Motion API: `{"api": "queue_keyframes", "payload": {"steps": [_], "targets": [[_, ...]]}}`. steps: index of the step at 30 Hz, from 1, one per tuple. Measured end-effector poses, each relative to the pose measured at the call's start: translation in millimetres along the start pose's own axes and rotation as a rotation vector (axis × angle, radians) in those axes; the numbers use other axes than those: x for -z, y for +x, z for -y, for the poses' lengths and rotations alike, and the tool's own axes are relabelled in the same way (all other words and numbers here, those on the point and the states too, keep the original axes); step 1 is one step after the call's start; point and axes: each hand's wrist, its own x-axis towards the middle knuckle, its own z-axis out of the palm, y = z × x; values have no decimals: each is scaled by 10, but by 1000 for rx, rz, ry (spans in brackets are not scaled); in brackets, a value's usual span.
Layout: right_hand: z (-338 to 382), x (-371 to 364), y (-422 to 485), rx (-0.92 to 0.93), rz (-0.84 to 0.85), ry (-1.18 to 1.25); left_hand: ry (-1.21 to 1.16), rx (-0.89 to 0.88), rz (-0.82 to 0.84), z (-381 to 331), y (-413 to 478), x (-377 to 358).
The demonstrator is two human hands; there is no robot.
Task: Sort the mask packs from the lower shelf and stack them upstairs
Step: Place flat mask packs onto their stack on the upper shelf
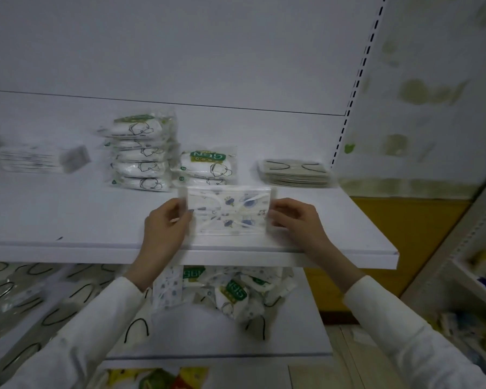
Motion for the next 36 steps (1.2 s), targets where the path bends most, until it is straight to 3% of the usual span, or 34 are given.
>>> {"api": "queue_keyframes", "payload": {"steps": [9, 20, 27, 36], "targets": [[184, -242, 64, 71, 33, 63, -70, 100, -110, -33, -19, 402], [672, -1615, -7, 148, 273, 129, -86, 171, -362, 163, -328, 1858], [953, -2701, -269, 131, 360, 122, -97, 193, -360, 502, -417, 2986], [1286, -3901, -309, 5, 354, 137, 7, 162, -229, 896, -2, 4159]]}}
